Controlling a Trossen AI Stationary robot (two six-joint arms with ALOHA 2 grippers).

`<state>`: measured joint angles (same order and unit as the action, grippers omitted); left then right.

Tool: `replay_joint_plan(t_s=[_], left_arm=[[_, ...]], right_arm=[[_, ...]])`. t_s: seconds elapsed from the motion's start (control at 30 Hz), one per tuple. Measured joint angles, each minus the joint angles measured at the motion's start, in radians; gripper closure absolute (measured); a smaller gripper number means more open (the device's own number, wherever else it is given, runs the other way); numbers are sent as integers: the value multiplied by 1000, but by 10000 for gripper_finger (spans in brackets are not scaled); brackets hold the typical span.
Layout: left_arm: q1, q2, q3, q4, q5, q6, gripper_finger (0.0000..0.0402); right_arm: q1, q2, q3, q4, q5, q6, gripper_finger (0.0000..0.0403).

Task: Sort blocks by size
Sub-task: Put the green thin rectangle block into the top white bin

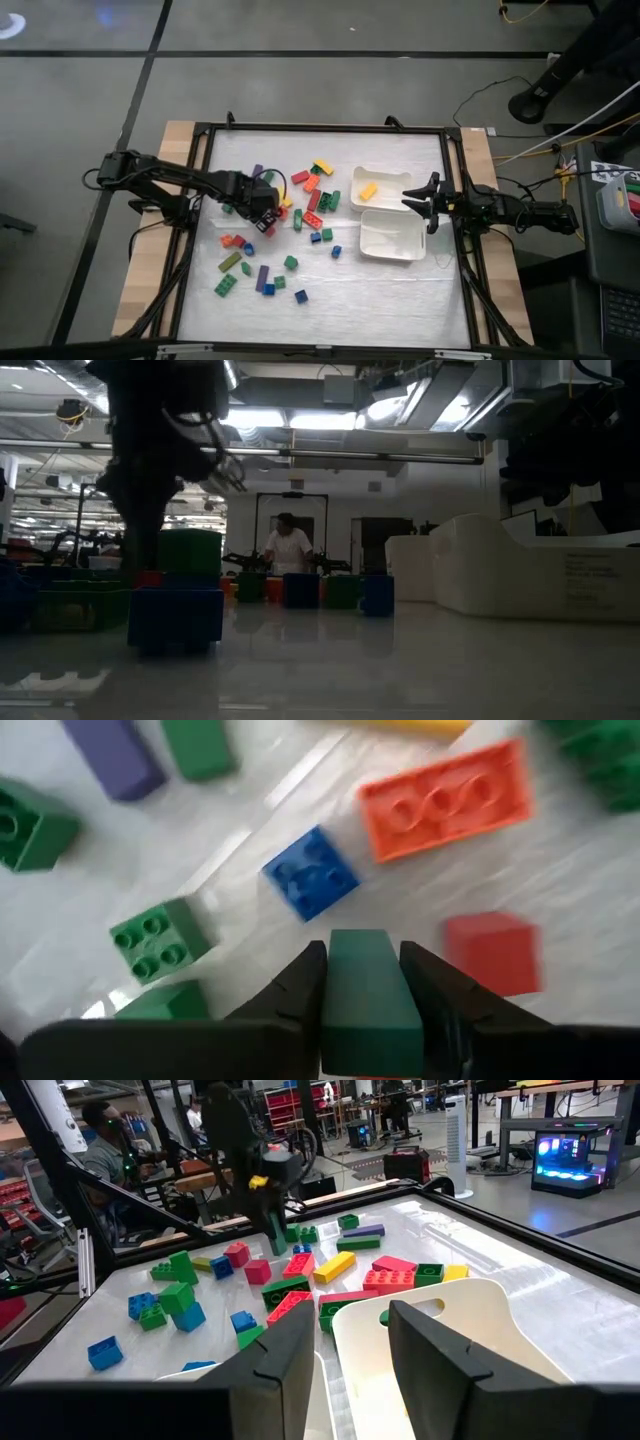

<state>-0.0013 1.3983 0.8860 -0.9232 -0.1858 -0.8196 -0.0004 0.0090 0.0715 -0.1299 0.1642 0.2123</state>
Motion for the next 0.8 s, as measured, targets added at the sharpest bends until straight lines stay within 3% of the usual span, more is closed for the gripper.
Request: replay_joint_plan(t_s=[0.23, 0.57, 0.8], left_arm=[[38, -1, 78, 175, 0, 120, 305], [95, 37, 79, 860, 1, 366, 304], [95, 238, 79, 1401, 0, 493, 300]], right_arm=[[0, 0, 0, 0, 0, 0, 271], [0, 0, 0, 0, 0, 0, 271], [0, 0, 0, 0, 0, 0, 271]])
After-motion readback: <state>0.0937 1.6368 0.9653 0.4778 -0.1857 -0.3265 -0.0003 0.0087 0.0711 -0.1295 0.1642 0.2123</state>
